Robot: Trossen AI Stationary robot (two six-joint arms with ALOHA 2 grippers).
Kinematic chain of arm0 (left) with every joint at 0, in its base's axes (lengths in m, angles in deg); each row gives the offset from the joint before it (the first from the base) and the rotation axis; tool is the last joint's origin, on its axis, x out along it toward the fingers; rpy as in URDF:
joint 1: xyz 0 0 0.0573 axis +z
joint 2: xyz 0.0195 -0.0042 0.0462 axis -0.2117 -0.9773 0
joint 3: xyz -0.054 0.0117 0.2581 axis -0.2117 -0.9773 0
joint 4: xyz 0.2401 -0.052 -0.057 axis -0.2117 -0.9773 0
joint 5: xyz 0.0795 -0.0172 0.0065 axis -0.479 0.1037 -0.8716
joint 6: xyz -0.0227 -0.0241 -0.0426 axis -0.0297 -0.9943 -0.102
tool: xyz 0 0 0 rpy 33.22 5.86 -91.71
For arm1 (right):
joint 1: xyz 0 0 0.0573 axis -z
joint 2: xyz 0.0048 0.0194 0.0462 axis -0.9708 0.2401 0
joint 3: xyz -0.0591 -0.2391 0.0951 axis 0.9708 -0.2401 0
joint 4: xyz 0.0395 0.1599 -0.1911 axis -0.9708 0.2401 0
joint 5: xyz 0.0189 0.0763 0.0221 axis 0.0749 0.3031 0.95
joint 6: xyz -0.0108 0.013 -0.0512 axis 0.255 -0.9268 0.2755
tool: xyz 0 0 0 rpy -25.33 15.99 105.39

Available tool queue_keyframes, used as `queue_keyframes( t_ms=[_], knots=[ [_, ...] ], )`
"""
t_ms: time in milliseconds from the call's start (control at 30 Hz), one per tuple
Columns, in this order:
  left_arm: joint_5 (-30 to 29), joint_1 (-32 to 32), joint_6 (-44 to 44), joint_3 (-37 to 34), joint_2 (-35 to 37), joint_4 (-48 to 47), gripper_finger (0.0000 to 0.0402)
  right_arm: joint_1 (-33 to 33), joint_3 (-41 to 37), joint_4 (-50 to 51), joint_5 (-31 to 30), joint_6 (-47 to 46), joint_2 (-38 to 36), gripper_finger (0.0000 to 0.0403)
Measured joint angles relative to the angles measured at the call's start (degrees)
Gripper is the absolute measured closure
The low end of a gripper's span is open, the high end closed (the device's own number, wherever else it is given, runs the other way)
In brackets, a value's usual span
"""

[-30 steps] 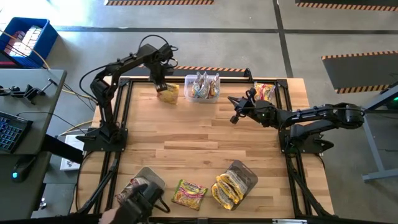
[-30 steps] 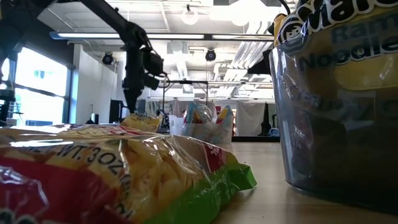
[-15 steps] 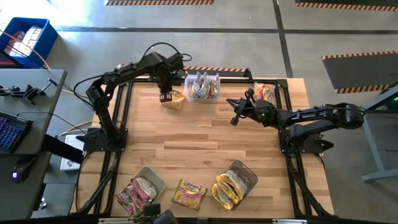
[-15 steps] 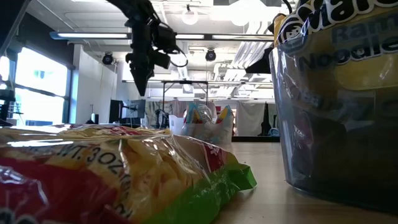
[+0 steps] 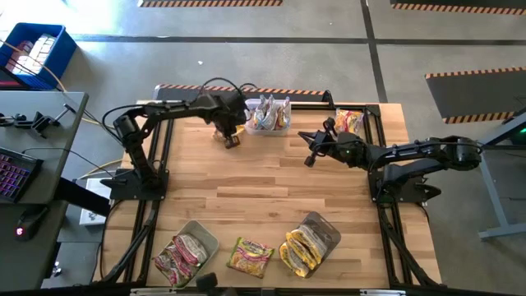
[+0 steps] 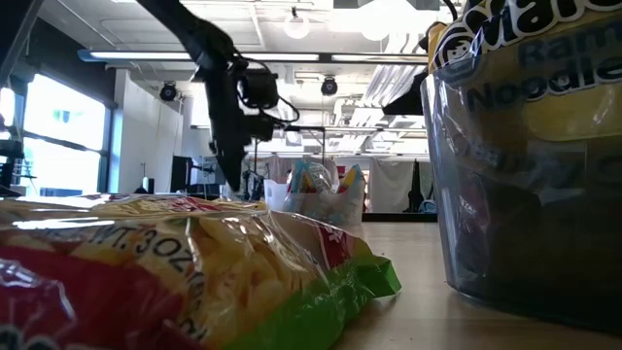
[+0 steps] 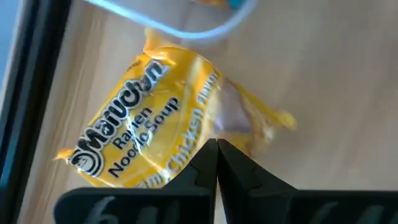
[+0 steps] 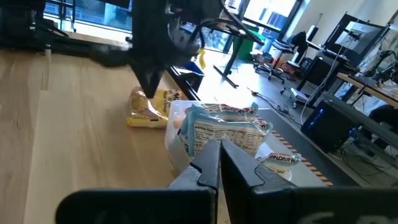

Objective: Sort Maruchan noodles
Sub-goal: Put the yellow noodle pack into the black bin

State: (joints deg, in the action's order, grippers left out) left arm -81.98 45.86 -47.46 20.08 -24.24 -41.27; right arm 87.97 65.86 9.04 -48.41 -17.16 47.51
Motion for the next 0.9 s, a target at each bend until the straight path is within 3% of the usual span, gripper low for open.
queue_keyframes(
  t_ms=[233,467,900],
  knots=[
    [-7.09,-1.15,-7.46,-7.71,0.11,10.61,0.0401,0.0,0.0,0.0,-0.03,0.0,0.0,0.0403],
    [-7.01,-2.6,-8.38,-10.1,0.39,12.4,0.0401,0.0,0.0,-0.02,-0.05,0.0,0.0,0.0403],
    [3.28,-17.03,-14.42,-10.52,4.59,6.95,0.0401,0.0,0.0,0.0,-0.82,0.0,0.0,0.0403]
  ],
)
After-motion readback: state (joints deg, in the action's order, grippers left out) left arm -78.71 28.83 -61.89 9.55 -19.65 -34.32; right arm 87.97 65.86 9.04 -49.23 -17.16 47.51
